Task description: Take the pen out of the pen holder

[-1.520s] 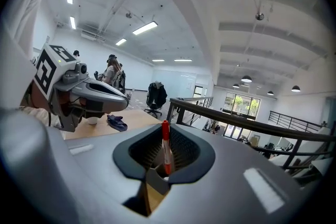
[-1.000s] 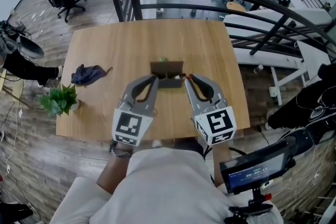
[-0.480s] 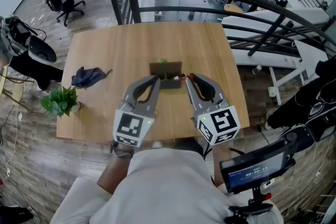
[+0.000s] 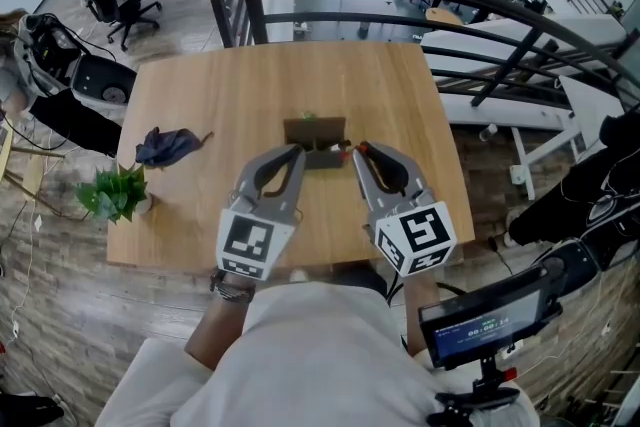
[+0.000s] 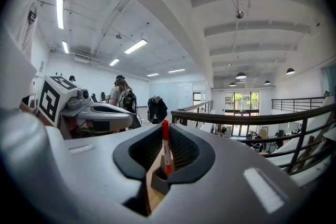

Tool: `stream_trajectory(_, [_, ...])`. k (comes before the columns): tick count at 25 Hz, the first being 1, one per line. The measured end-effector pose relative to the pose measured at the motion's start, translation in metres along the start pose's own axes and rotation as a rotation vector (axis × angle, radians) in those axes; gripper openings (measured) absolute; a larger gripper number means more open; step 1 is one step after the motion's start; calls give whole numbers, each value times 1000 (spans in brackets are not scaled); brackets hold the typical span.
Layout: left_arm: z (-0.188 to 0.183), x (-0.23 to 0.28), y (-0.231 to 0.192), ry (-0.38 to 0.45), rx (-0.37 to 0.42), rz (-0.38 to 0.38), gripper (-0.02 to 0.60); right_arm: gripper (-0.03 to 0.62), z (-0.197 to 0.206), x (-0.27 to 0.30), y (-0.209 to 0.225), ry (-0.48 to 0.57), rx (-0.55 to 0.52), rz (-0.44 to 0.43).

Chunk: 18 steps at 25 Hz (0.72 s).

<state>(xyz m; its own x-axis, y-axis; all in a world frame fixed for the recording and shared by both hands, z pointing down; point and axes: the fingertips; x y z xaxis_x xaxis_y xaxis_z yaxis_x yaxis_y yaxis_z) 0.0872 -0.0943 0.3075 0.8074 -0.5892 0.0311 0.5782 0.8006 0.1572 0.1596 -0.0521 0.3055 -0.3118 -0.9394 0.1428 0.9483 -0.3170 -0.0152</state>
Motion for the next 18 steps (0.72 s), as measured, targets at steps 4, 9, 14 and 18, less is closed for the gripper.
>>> stream_trajectory(4, [1,0,1,-1,-2,1,-2,38,0,-1,0,3,1,-4])
stream_trajectory(9, [3,0,2,-2,-1,2,-2,38,2,1,0,4,3,-10])
stream_trajectory(14, [5,1,1,-6,-1,5,-2,38,0,3,-1,7,2,-13])
stream_trajectory(18, [5,1,-1,-8,-3,6,-2,38,-1,5,-2,2,4,-13])
Point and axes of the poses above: the fingertips, and each gripper's own axes: x forward along the fingers, y to its right, z out of its underside, and after that the axes turned 12 degrees about -z, right-handed
